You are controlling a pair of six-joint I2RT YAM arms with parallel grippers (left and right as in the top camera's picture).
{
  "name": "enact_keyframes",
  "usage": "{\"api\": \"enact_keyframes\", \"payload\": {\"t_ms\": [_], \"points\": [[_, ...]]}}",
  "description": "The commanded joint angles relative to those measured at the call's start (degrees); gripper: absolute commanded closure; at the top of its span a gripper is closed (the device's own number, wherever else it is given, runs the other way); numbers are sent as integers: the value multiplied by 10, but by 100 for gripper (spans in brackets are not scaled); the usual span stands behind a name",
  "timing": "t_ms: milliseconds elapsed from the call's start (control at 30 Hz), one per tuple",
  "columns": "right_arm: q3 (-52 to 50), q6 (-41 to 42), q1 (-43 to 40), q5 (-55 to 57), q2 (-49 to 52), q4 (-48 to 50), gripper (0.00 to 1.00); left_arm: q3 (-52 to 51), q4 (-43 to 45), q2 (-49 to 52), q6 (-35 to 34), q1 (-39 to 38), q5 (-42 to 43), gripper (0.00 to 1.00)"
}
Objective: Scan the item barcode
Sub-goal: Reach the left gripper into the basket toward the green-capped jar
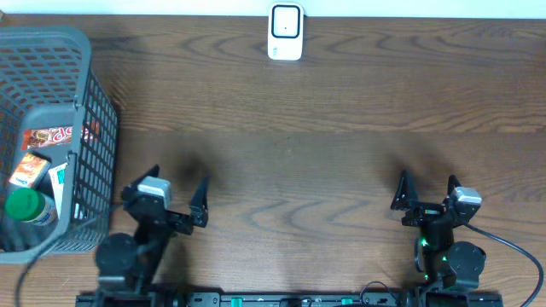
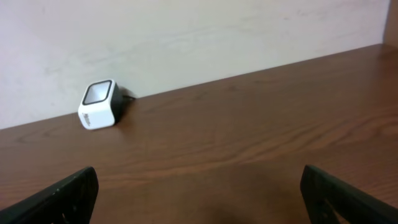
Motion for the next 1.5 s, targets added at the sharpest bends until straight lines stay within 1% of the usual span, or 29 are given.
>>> {"api": "enact_keyframes", "payload": {"t_ms": [0, 133, 200, 233, 300, 333, 400, 433, 467, 533, 600, 633, 733, 800, 900, 1000, 1100, 1167, 1233, 1333, 1467], "points": [[0, 0, 4, 7, -2, -3, 1, 141, -74, 99, 4, 2, 20, 3], [0, 0, 4, 7, -2, -3, 1, 343, -274, 242, 4, 2, 29, 3], [0, 0, 4, 7, -2, -3, 1, 423, -363, 301, 2, 2, 30, 3], [0, 0, 4, 7, -2, -3, 1, 442, -380, 320, -3, 2, 37, 3], [0, 0, 4, 7, -2, -3, 1, 469, -415, 351, -7, 2, 77, 3], [0, 0, 4, 7, -2, -3, 1, 475, -416, 360, -6, 2, 91, 3], [0, 0, 4, 7, -2, -3, 1, 489, -421, 376, -7, 2, 83, 3], [0, 0, 4, 7, -2, -3, 1, 499, -421, 383, -16, 3, 73, 3], [0, 0, 4, 7, -2, -3, 1, 514, -422, 392, -40, 3, 49, 3], [0, 0, 4, 7, -2, -3, 1, 558, -431, 412, -91, 5, -24, 3], [0, 0, 4, 7, -2, -3, 1, 616, -454, 440, -111, 17, -80, 3], [0, 0, 4, 7, -2, -3, 1, 658, -474, 461, -118, 29, -102, 3], [0, 0, 4, 7, -2, -3, 1, 765, -526, 516, -137, 77, -130, 3], [0, 0, 4, 7, -2, -3, 1, 835, -563, 557, -168, 128, -150, 3], [0, 0, 4, 7, -2, -3, 1, 901, -610, 602, -220, 211, -176, 3], [0, 0, 4, 7, -2, -3, 1, 912, -639, 628, -291, 306, -201, 3], [0, 0, 4, 7, -2, -3, 1, 909, -661, 655, -350, 392, -201, 3], [0, 0, 4, 7, -2, -3, 1, 908, -666, 672, -366, 435, -202, 3], [0, 0, 4, 7, -2, -3, 1, 908, -668, 686, -372, 468, -213, 3], [0, 0, 4, 7, -2, -3, 1, 906, -679, 710, -390, 498, -245, 3], [0, 0, 4, 7, -2, -3, 1, 881, -676, 737, -398, 504, -274, 3]]}}
